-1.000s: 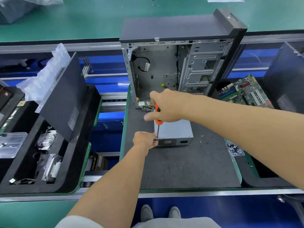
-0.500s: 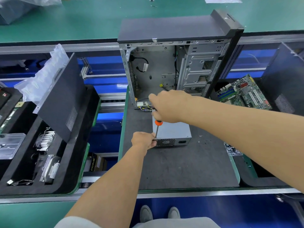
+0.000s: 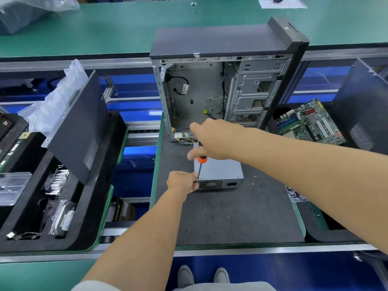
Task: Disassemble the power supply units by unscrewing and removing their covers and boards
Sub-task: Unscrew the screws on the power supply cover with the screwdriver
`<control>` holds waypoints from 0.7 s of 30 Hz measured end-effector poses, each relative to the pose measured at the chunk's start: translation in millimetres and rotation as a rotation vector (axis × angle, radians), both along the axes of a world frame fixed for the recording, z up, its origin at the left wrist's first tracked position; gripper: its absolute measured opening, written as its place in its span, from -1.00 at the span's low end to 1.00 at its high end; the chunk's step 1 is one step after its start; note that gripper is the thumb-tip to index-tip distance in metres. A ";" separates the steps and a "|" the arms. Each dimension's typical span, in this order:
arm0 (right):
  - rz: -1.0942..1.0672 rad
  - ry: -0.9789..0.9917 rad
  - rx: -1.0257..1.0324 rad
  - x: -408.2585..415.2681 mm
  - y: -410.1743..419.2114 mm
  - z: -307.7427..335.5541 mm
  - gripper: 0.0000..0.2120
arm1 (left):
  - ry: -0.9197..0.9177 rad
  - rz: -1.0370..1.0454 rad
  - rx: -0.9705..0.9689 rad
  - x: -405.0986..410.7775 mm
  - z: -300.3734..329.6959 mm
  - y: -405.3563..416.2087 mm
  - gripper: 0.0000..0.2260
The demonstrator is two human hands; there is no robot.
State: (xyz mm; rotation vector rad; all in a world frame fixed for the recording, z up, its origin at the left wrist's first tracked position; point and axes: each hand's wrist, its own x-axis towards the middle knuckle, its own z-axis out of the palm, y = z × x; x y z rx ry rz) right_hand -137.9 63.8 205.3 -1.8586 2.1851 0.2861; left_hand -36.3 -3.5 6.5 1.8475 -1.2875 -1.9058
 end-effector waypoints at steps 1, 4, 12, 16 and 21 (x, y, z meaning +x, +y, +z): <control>0.044 0.085 -0.022 0.2 -0.2 -1.8 -0.62 | 0.002 0.004 0.002 -0.1 -0.3 -0.1 -0.95; 0.116 0.091 -0.130 -1.4 -0.7 -5.9 -0.77 | 0.001 0.011 0.008 0.0 0.3 -0.3 -0.98; -0.006 0.098 -0.056 0.2 -3.3 -3.2 -0.43 | 0.015 0.016 0.009 0.4 -1.7 -0.5 -0.98; 0.089 0.160 -0.121 -3.0 -3.8 -4.0 -0.65 | 0.019 0.016 0.007 1.2 -3.2 -0.7 -0.98; 0.041 -0.001 -0.159 -1.2 -1.8 -6.8 -0.47 | 0.023 0.015 -0.001 1.5 -4.2 0.0 -0.98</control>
